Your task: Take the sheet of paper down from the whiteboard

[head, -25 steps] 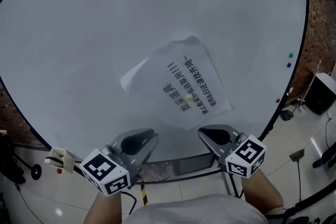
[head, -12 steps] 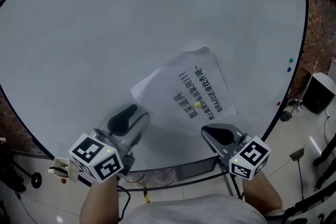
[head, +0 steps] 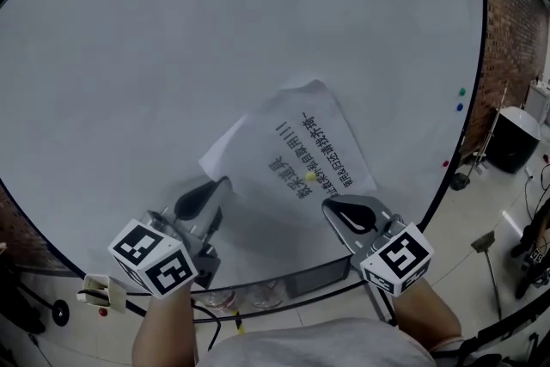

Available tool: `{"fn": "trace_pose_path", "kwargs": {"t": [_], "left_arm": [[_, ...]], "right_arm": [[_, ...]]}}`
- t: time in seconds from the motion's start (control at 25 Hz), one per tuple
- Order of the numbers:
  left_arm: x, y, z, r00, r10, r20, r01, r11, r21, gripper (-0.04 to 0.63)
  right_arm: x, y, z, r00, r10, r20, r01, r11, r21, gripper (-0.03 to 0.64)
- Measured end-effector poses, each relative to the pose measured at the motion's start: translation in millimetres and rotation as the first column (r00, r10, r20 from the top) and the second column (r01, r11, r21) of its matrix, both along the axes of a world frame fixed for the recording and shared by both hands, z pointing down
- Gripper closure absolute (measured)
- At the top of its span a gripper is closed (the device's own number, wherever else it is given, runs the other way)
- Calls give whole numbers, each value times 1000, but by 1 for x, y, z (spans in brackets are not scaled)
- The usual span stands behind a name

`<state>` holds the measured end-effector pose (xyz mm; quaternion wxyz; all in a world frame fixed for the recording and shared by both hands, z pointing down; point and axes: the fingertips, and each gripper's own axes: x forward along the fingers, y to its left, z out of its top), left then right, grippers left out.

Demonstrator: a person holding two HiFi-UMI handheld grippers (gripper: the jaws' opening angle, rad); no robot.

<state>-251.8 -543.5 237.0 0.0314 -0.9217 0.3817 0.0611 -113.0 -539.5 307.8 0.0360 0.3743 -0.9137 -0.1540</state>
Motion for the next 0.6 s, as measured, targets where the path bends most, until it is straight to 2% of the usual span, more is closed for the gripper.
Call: {"fn": "trace_pose_path", "kwargs": {"t": [0.12, 0.2, 0.32, 0.6], "left_arm": [[0, -1, 1, 1000, 12, 0, -12, 1000, -6, 594], [0, -1, 1, 1000, 19, 4, -19, 1000, -8, 594], [1, 0, 2, 1000, 30, 5, -29, 999, -18, 594], [2, 1, 2, 999, 39, -7, -40, 999, -35, 594]], "right_arm": [[-4, -9, -5, 995, 93, -47, -89, 993, 83, 616], [-10, -16, -7, 985, 145, -89, -132, 982, 138, 565], [-17, -23, -15, 965, 215, -150, -181, 960, 212, 547], [-18, -37, -23, 927, 330, -180, -267, 915, 301, 518]]}}
